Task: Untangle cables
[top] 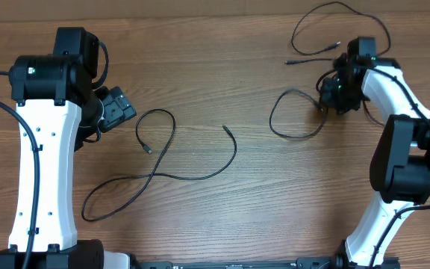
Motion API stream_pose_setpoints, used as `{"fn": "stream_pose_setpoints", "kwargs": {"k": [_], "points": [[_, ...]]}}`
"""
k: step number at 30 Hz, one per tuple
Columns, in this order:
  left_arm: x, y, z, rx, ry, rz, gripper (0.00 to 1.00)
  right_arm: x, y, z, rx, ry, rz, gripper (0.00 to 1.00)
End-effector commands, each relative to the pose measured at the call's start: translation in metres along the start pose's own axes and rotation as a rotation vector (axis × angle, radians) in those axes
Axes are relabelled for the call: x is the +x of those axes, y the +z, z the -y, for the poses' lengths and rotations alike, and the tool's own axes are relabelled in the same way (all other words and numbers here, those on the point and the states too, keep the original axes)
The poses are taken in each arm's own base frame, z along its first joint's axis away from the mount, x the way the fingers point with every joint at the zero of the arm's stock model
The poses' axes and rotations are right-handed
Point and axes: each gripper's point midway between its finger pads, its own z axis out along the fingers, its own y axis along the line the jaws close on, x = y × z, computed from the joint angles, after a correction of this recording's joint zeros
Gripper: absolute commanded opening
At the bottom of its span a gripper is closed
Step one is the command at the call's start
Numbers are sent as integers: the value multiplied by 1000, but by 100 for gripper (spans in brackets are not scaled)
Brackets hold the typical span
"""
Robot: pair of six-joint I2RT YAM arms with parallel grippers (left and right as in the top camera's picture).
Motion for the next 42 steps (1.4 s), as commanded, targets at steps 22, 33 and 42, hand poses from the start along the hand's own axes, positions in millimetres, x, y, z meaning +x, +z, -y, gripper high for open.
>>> {"fn": "stream_pose_setpoints", "kwargs": {"k": [22,33,42], "points": [[0,2,0,-2,6,-5,99,-68,-97,-15,-16,89,160,64],[1,2,0,-2,6,-5,99,-34,-84,-25,-84,105,20,21],[1,2,0,-2,6,-5,100,-15,-50,6,59,164,-9,27]]}}
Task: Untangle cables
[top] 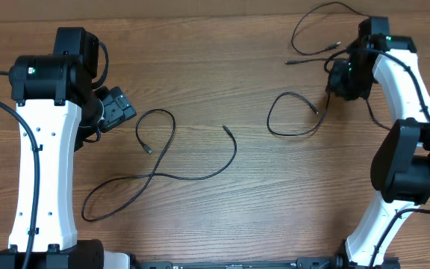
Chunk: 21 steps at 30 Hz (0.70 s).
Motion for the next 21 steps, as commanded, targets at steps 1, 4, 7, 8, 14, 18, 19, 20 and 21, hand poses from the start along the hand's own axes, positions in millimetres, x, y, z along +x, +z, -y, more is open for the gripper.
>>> {"fn": "stream_pose_setpoints", "kwargs": {"k": [1,4,7,8,14,18,19,20,21], "points": [[1,2,0,-2,6,-5,99,4,6,10,40,22,8,27],[1,2,0,-2,6,-5,100,9,15,9,21,23,-4,19],[1,2,0,-2,6,-5,100,12,22,11,24,24,-8,4],[1,2,0,-2,6,-5,100,13,24,12,25,24,-9,4],[1,2,0,-2,6,-5,99,19,45,16,21,22,4,4],[1,2,0,-2,6,-5,100,24,66,21,15,18,29,4],[1,2,0,-2,6,-5,99,25,68,21,14,18,31,4],[1,2,0,-2,6,-5,100,25,70,21,13,18,33,4],[1,2,0,-2,6,-5,99,25,70,21,13,17,35,4]]}}
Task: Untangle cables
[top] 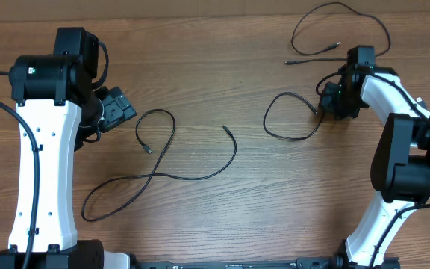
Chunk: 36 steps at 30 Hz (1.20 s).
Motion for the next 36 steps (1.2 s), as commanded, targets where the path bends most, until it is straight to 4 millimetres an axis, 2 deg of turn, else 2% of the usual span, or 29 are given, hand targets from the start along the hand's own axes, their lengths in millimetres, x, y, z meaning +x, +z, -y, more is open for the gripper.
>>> {"fn": "stream_pose_setpoints", "kwargs": {"k": [1,3,5,7,9,15,18,20,23,26,32,36], "points": [[1,2,0,-2,6,-5,100,4,1,3,7,5,3,7],[1,2,0,-2,6,-5,100,1,-1,2,5,5,8,15],[0,2,0,-2,6,-5,99,-5,-8,1,5,6,12,35],[1,2,0,-2,6,-5,100,-13,-19,-3,3,6,20,49],[1,2,0,-2,6,-5,99,-23,-34,-7,-1,4,31,72],[1,2,0,-2,6,-5,99,-62,-88,-11,57,0,129,82],[0,2,0,-2,6,-5,100,-83,-116,-1,112,13,200,98],[1,2,0,-2,6,-5,100,-94,-130,9,132,35,237,100],[0,2,0,-2,6,-5,100,-104,-141,34,148,86,263,100],[0,2,0,-2,6,-5,100,-108,-144,75,173,183,266,100],[1,2,0,-2,6,-5,100,-98,-150,169,228,407,257,100],[1,2,0,-2,6,-5,100,-89,-148,210,249,484,258,100]]}}
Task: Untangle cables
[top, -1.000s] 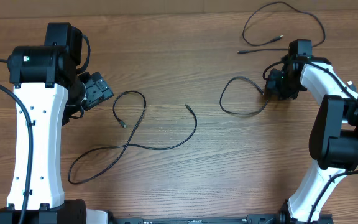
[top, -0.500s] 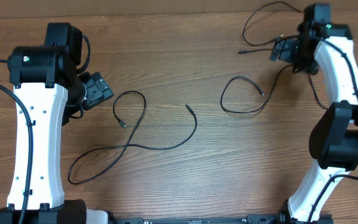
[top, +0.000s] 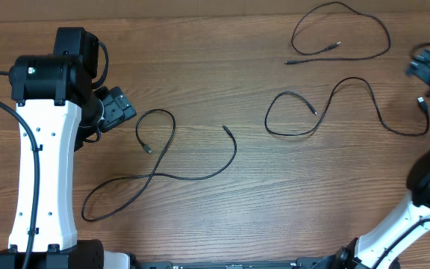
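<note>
Three thin black cables lie apart on the wooden table [top: 222,60]. The left cable [top: 200,176] winds in loose loops in front of my left gripper [top: 122,112], which hovers by its upper loop; its jaws are too dark to read. The middle cable [top: 349,81] runs from a loop at the left in a wave to an end at the far right. The top cable [top: 294,33] makes a wide loop at the back. My right gripper [top: 424,69] is blurred at the right edge, just above the middle cable's right end; its jaws cannot be made out.
The white left arm [top: 43,164] stands along the left side of the table. The right arm's white link rises at the right edge. The cables do not cross one another.
The right gripper has gone from the bunched right part of the middle cable to the far right edge. That cable now lies stretched out to the right in a wave. The left arm is unchanged.
The right gripper was on the bunched right end of the middle cable beside its loop. Then it stood a little farther back, then again at the loop's right side. Now it is at the right edge and the cable lies drawn out, apart from the top cable.
</note>
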Motion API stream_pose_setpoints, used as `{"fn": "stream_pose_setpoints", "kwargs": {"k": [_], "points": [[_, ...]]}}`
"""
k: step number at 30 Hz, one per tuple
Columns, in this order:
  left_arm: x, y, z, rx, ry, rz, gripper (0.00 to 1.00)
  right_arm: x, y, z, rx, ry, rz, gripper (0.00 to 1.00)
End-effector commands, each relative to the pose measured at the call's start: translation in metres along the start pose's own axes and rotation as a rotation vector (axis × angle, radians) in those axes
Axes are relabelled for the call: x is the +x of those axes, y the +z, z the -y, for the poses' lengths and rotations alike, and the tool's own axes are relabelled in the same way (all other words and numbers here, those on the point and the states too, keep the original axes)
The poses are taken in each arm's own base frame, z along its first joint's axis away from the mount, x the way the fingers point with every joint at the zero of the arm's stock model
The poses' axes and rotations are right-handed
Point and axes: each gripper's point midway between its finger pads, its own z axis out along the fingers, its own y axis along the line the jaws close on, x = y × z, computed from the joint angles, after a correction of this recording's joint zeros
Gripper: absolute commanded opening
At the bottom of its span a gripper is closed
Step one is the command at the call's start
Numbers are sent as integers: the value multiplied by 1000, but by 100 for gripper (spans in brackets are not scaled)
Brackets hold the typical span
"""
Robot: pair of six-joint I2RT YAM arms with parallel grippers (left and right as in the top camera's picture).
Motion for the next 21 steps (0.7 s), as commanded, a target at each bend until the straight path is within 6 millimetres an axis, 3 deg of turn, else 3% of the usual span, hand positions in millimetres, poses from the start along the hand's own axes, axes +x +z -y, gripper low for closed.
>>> {"fn": "stream_pose_setpoints", "kwargs": {"k": [1,11,13,16,21], "points": [[1,2,0,-2,6,-5,100,-1,7,22,16,47,0,99],[1,2,0,-2,6,-5,100,-3,39,31,-31,81,39,92],[1,2,0,-2,6,-5,100,2,48,39,12,90,38,82],[1,2,0,-2,6,-5,99,9,57,52,85,144,22,82],[1,2,0,-2,6,-5,100,27,66,57,108,183,-48,82]]}}
